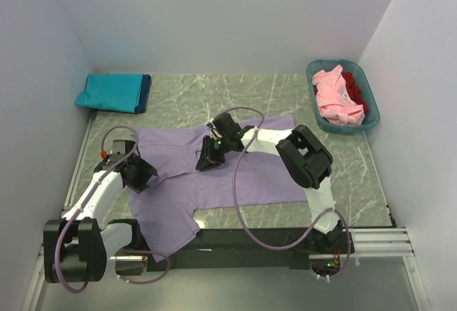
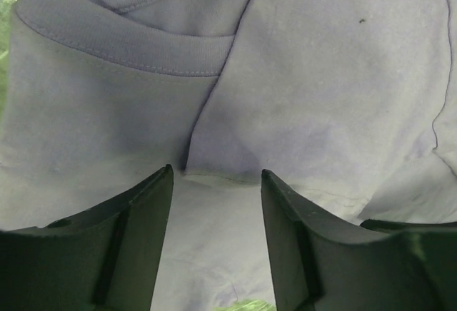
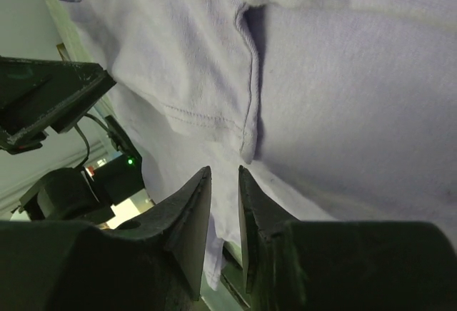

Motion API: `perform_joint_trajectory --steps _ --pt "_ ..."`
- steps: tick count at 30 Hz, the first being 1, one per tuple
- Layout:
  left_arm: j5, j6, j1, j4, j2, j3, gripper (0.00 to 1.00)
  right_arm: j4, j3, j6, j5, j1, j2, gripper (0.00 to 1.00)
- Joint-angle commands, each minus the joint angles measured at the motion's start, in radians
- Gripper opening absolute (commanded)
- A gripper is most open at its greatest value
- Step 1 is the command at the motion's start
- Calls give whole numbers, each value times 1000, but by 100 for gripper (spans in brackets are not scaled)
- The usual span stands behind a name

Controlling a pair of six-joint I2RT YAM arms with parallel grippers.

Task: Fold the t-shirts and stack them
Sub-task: Fold the tshirt

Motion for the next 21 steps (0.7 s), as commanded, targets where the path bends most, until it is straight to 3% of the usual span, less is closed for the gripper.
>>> perform_joint_trajectory --steps 1,16,21 --pt "22 -3 -3 44 6 -9 57 3 50 13 1 4 23 29" --pt "31 3 -2 54 -2 -19 58 -21 73 5 28 5 64 28" --pt "36 6 -2 57 7 -19 58 -13 76 1 15 4 47 19"
